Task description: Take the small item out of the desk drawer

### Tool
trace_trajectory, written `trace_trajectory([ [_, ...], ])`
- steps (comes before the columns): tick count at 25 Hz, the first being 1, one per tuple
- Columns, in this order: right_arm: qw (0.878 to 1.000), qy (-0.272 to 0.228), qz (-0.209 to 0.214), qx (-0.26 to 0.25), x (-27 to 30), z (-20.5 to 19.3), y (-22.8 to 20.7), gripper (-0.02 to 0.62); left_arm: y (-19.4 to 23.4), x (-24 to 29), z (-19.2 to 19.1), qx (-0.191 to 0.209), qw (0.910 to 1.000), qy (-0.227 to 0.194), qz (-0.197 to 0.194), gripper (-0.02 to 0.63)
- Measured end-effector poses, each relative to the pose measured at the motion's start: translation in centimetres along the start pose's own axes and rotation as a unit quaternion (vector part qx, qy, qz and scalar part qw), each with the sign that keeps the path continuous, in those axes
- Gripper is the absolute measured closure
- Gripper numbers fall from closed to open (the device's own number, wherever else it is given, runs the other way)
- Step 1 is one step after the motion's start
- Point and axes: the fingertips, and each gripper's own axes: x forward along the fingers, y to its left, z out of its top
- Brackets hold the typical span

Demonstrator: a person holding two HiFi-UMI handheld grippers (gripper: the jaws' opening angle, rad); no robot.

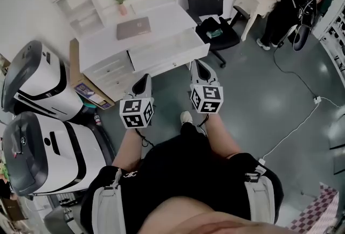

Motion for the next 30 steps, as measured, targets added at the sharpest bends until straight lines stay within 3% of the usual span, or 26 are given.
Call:
trace_trajectory([
  [11,0.999,0.020,0.029,-0.004,17.7,0.5,-5.9,0.598,5.4,17.1,2.8,-0.016,0.9995,0.018,0.019,0.592],
  [19,0.999,0.042,0.033,0.000,27.3,0.0,-11.8,0.598,6.4,28.9,4.1,-0.020,0.9991,0.035,0.013,0.592],
  [30,0.997,0.065,0.029,0.005,33.9,-0.9,-13.5,0.598,9.4,35.8,5.3,-0.017,0.9987,0.048,0.004,0.592],
])
